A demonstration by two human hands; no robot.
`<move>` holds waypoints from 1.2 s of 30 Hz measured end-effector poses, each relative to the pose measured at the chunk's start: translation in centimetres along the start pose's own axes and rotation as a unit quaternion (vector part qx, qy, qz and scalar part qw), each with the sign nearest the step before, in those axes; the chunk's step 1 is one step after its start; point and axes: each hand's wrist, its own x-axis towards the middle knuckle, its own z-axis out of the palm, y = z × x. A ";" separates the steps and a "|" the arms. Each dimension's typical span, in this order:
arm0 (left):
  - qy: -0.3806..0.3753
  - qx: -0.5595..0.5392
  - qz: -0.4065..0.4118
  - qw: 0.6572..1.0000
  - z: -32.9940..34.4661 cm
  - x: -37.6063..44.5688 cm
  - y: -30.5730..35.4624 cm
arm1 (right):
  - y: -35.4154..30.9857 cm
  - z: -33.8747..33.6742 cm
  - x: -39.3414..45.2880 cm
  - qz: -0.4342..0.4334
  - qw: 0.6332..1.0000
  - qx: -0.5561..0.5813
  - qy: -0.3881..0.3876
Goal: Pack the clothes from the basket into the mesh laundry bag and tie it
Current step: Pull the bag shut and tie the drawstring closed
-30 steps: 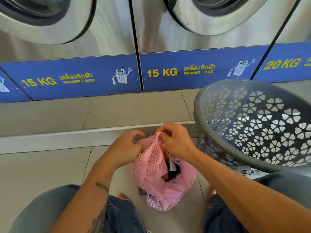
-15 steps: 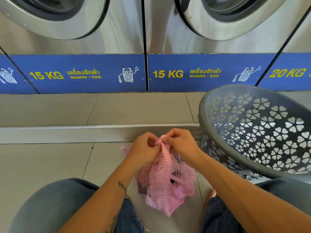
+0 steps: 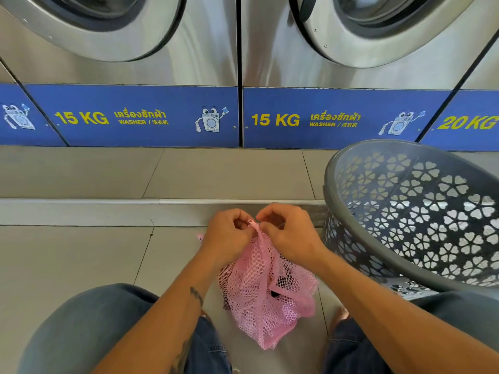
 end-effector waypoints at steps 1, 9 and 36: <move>-0.004 -0.008 -0.002 1.000 0.0 0.0 0.0 | 0.0 0.1 0.0 -0.006 1.000 0.004 -0.002; -0.031 -0.052 -0.023 0.998 0.0 0.0 0.1 | -0.1 -0.2 0.3 -0.027 0.999 -0.013 -0.030; 0.223 -0.031 -0.128 0.966 -4.4 2.6 -1.2 | 3.2 -1.8 0.2 -0.017 0.980 -0.185 -0.066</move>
